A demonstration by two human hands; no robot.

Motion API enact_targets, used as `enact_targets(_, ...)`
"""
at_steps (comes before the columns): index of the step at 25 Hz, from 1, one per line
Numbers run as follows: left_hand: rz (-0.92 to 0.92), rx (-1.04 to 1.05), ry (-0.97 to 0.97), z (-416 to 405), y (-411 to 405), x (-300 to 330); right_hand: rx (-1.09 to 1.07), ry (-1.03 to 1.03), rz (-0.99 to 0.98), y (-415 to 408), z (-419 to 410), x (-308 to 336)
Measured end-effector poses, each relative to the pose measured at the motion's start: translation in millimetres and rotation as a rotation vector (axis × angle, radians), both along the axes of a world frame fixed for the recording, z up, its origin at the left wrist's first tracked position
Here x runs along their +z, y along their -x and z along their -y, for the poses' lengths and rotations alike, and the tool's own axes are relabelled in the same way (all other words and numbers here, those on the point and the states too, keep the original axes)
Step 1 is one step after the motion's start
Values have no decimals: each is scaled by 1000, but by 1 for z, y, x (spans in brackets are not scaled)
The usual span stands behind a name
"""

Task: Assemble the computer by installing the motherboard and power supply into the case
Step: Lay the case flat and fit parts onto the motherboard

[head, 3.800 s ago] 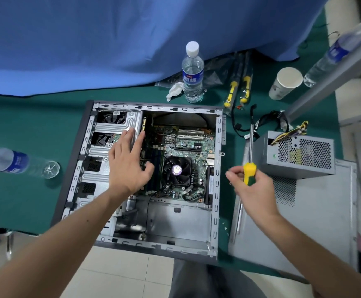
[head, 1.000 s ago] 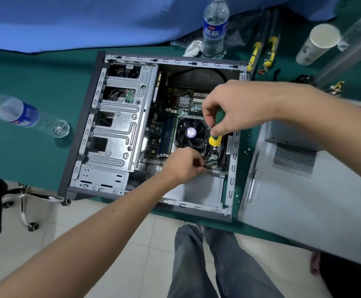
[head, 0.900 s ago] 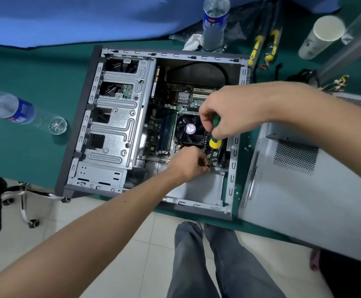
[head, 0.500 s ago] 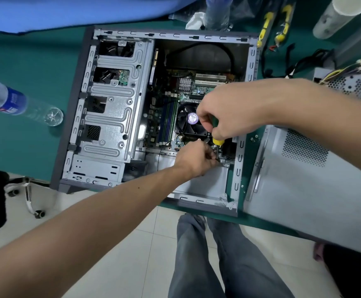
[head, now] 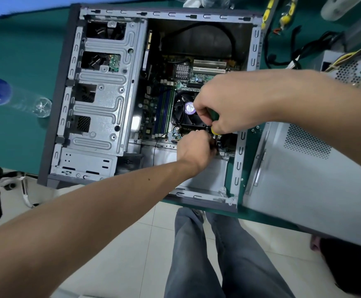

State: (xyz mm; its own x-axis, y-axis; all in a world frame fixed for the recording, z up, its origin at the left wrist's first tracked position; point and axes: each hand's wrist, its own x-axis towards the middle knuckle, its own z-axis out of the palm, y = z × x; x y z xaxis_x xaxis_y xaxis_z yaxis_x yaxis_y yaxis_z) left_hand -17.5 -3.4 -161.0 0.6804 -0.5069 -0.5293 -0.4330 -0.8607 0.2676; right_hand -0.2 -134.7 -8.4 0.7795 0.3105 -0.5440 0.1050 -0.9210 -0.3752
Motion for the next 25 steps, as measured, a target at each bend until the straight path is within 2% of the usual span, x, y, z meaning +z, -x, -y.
enact_targets(25,11,-30,25,-2,2,-8,-113,-145,9,16,10,-11)
